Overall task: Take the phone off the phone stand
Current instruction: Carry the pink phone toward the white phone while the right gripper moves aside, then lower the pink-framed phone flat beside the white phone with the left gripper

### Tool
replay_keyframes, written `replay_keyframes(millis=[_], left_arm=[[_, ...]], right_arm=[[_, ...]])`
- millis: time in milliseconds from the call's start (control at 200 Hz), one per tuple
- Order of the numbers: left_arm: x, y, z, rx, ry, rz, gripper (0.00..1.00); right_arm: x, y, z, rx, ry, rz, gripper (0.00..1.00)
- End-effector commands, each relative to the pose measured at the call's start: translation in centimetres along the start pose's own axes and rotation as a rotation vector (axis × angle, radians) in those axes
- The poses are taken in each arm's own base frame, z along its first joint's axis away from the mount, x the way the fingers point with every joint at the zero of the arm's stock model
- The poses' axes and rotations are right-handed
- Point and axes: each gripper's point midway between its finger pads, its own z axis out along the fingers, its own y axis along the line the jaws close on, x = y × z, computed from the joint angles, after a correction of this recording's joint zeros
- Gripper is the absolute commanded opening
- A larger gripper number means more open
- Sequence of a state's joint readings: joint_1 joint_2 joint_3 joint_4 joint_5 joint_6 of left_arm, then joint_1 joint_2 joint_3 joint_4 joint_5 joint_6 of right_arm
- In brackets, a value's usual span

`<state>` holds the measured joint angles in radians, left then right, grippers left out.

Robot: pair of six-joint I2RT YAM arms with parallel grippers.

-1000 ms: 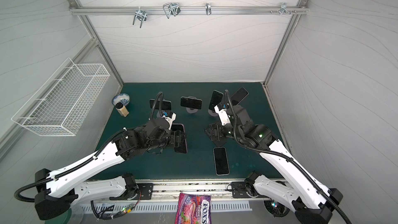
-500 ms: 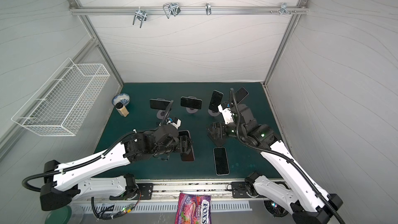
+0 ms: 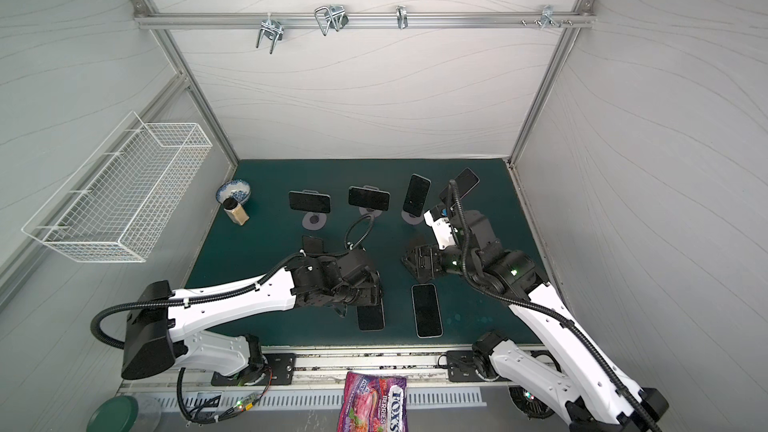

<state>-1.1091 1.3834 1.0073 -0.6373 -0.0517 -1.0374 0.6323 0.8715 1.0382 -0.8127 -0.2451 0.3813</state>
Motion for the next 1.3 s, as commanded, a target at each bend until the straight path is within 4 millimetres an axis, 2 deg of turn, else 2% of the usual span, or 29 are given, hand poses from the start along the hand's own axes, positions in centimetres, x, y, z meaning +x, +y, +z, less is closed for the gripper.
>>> replay_keyframes(millis=[0, 115, 265, 505, 635, 805, 1000, 1135, 1295], left_arm=[[-0.7, -2.7, -0.1, 0.068, 0.004, -0.037, 0.43], [-0.1, -3.1, 0.8, 0.031, 0.064, -0.016, 0.43], [0.1, -3.1, 2.0, 0.017, 0.089, -0.018, 0.43], [-0.1, -1.9, 3.7, -0.012, 0.123, -0.046, 0.43], [-0.5, -1.3, 4.2, -0.026, 0.126, -0.052, 0.43], [-0.6, -1.7, 4.8, -0.008, 0.146, -0.043, 0.42], [0.3, -1.1, 6.0, -0.017, 0.192, -0.058, 0.43], [0.6, -1.7, 6.3, -0.022, 0.237, -0.06, 0.43], [1.4, -2.1, 6.5, -0.038, 0.296, -0.089, 0.42]], right_arm=[[-0.5, 0.7, -0.5, -0.029, -0.014, -0.017, 0.86], [0.4, 0.5, -0.3, -0.039, 0.002, -0.014, 0.86], [2.9, -0.5, 0.0, -0.02, 0.057, 0.008, 0.85], [6.5, -1.5, -2.3, 0.024, 0.106, 0.044, 0.85], [8.6, -1.7, -2.9, 0.025, 0.165, 0.081, 0.84], [10.5, -1.7, -3.2, 0.008, 0.206, 0.154, 0.83], [10.7, -1.7, -3.2, 0.021, 0.244, 0.164, 0.83], [11.2, -2.7, -3.3, 0.068, 0.242, 0.151, 0.84], [11.2, -2.9, -3.0, 0.07, 0.235, 0.151, 0.84]])
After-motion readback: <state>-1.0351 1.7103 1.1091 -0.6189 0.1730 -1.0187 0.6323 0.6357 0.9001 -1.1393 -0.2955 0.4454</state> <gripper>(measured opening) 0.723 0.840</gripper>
